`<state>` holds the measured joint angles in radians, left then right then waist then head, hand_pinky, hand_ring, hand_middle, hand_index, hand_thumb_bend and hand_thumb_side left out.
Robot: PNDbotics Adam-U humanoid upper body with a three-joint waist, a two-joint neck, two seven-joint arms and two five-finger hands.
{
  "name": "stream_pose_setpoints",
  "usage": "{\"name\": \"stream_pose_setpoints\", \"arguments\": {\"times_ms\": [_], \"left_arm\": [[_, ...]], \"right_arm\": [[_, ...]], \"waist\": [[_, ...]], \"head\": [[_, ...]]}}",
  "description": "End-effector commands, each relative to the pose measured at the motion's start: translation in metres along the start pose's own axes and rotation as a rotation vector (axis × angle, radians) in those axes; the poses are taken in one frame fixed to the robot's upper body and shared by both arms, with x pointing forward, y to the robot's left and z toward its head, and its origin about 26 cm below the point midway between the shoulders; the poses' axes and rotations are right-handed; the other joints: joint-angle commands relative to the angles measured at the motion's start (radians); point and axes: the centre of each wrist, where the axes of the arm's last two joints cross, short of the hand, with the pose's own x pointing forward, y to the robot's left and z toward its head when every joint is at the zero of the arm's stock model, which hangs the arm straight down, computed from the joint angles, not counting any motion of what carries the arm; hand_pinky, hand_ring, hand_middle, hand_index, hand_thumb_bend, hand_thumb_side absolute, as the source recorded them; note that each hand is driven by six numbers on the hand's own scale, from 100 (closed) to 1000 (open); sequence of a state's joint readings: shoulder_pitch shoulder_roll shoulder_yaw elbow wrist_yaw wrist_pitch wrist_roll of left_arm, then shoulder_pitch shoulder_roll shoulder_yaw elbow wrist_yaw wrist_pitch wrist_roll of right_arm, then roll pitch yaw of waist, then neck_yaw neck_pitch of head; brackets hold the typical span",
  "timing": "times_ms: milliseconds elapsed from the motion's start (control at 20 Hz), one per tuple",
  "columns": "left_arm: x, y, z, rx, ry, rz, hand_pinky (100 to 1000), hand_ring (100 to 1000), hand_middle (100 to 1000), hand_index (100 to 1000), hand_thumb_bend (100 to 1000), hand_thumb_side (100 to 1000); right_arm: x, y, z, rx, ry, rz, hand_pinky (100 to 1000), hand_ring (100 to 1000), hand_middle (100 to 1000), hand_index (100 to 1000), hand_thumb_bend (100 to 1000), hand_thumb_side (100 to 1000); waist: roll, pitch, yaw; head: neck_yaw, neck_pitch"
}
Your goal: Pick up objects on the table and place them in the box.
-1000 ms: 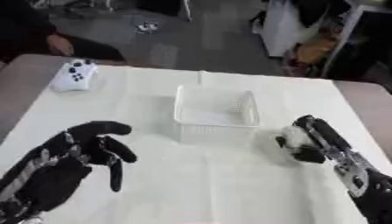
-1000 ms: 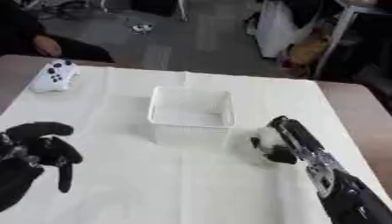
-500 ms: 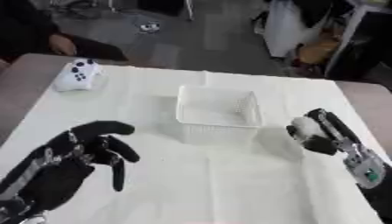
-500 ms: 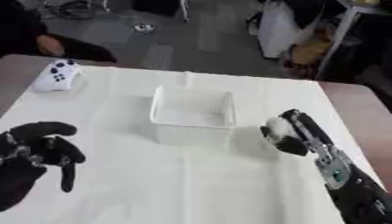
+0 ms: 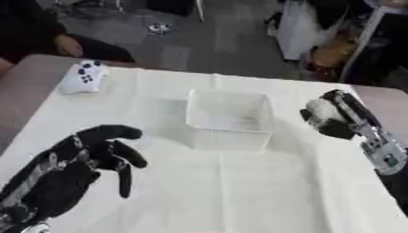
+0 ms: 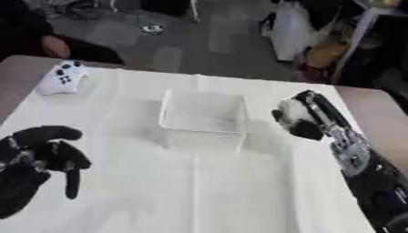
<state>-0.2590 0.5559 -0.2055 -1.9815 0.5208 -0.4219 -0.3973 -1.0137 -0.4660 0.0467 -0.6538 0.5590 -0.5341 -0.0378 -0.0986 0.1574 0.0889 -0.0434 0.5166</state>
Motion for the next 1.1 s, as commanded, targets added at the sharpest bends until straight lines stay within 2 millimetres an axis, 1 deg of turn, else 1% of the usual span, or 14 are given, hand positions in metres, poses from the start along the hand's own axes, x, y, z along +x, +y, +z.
{"name": "stream_pose_setpoints", "arguments": {"times_ms": [50,150,200,400,650,950,1100], "left_arm": [[0.007,0.004,-0.007,-0.021,-0.026,-0.015,363,719,855,924,502,935],[0.008,0.005,-0.009,-0.023,-0.033,-0.016,364,719,855,924,504,932],[0.008,0.006,-0.010,-0.023,-0.038,-0.016,365,719,854,924,507,928],[0.010,0.008,-0.016,-0.023,-0.062,-0.013,369,719,853,922,516,914],[0.013,0.011,-0.027,-0.032,-0.103,0.001,374,719,852,920,529,897],[0.017,0.014,-0.040,-0.046,-0.146,0.021,379,719,851,919,541,884],[0.018,0.014,-0.045,-0.056,-0.163,0.033,381,719,851,919,545,879]], "right_arm": [[0.007,-0.024,-0.010,-0.044,-0.034,0.017,100,100,220,393,339,524],[0.010,-0.024,-0.014,-0.050,-0.044,0.008,100,100,221,394,346,537],[0.011,-0.025,-0.016,-0.053,-0.051,0.005,100,100,222,393,338,526],[0.018,-0.031,-0.024,-0.060,-0.077,0.002,100,100,223,387,336,528],[0.027,-0.039,-0.034,-0.062,-0.104,0.021,100,100,223,381,333,530],[0.043,-0.042,-0.050,-0.038,-0.153,0.067,100,100,225,374,327,536],[0.051,-0.038,-0.057,-0.034,-0.177,0.065,100,100,225,376,328,536]], "waist": [[0.003,-0.016,0.003],[0.001,-0.015,0.008],[0.001,-0.014,0.010],[-0.004,-0.010,0.026],[-0.013,-0.002,0.057],[-0.024,0.012,0.082],[-0.027,0.021,0.094]], "head": [[0.008,-0.018],[0.012,-0.024],[0.013,-0.027],[0.013,-0.039],[0.014,-0.079],[0.007,-0.113],[0.001,-0.126]]}}
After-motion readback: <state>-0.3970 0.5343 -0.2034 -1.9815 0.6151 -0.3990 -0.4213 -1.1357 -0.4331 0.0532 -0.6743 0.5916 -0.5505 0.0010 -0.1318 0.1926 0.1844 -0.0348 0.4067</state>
